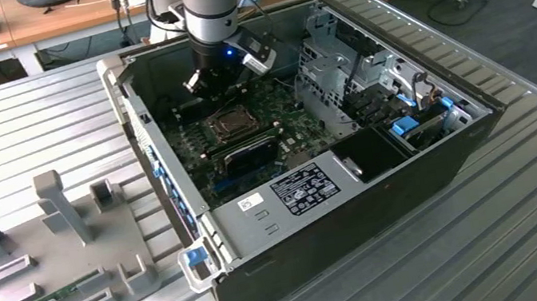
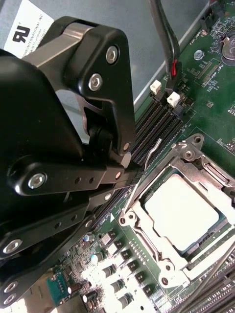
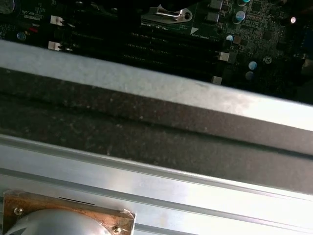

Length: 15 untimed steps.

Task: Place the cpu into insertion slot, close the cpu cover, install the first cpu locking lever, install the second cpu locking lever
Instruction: 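Install the first cpu locking lever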

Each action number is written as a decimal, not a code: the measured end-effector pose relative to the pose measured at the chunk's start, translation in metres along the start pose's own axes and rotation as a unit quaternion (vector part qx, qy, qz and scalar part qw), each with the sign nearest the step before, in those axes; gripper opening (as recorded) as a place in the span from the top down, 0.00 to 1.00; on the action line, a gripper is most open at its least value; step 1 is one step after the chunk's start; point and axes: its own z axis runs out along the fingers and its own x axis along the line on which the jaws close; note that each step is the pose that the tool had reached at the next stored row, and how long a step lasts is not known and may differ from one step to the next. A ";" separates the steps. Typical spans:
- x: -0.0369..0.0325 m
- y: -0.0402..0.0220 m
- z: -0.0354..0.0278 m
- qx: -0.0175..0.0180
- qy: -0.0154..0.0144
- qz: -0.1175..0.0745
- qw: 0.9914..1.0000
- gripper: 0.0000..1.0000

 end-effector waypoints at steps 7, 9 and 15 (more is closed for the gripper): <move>-0.0021 -0.0011 0.0035 0.000 0.000 0.000 1.000 0.90; -0.0027 -0.0014 0.0048 0.000 0.000 0.000 1.000 0.90; -0.0037 -0.0020 0.0076 0.000 0.000 0.000 1.000 0.90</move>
